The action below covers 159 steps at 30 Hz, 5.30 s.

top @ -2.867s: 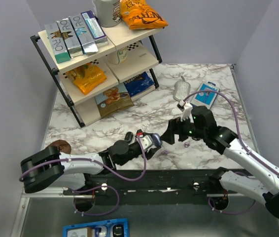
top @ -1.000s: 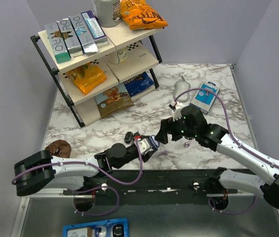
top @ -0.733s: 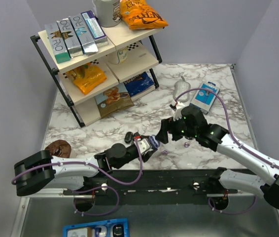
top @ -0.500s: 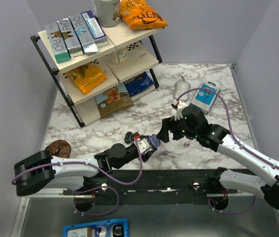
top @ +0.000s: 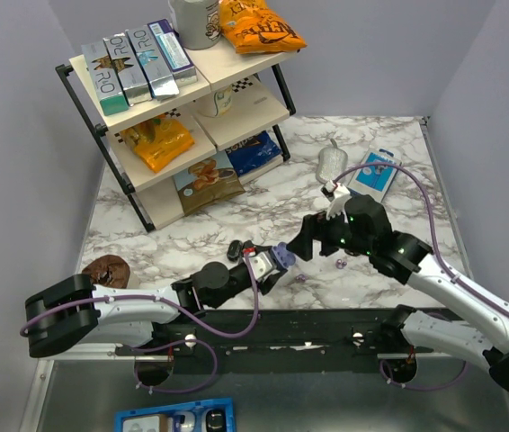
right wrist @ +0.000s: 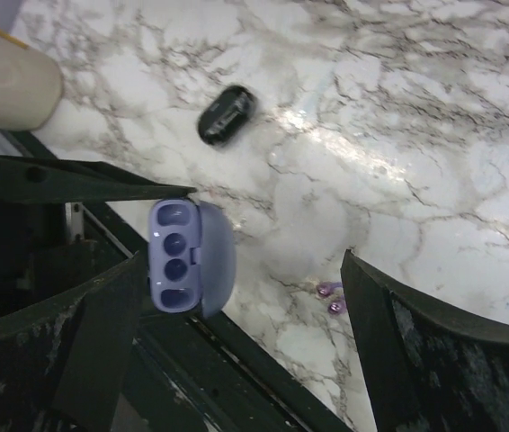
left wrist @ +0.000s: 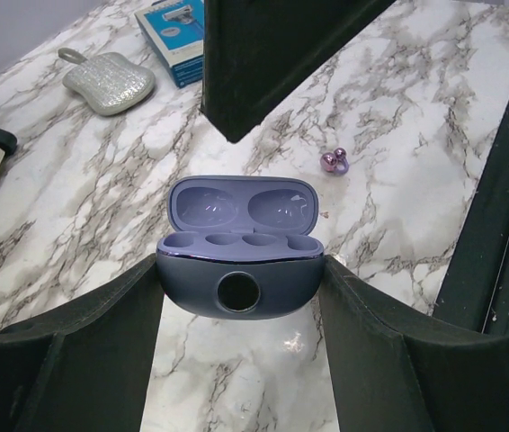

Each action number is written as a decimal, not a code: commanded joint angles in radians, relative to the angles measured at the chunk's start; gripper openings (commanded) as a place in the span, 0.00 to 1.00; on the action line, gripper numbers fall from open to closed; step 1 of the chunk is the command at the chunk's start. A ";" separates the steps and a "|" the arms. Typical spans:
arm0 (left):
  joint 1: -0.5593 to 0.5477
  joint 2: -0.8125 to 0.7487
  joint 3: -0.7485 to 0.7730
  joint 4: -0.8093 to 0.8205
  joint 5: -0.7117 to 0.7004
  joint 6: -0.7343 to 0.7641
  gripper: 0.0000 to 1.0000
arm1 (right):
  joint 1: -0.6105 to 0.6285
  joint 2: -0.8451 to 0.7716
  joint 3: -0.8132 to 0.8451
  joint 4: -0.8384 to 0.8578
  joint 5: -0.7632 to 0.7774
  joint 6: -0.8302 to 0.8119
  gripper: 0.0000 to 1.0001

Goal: Insert the wireless bluetooth earbuds into the charging case
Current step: Open the charging case, then adjust the charging case.

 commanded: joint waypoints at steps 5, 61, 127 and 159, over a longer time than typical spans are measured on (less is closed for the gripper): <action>-0.013 -0.005 0.010 0.089 -0.044 0.011 0.00 | 0.003 0.009 -0.047 0.150 -0.137 0.094 0.88; -0.033 -0.059 0.024 -0.023 -0.130 -0.048 0.72 | 0.003 -0.063 0.071 -0.038 -0.060 -0.085 0.01; 0.372 0.090 0.376 -0.300 0.872 -0.370 0.94 | 0.358 -0.080 -0.004 0.178 0.561 -0.694 0.01; 0.372 0.174 0.379 -0.174 0.866 -0.431 0.65 | 0.401 -0.083 -0.030 0.206 0.527 -0.671 0.01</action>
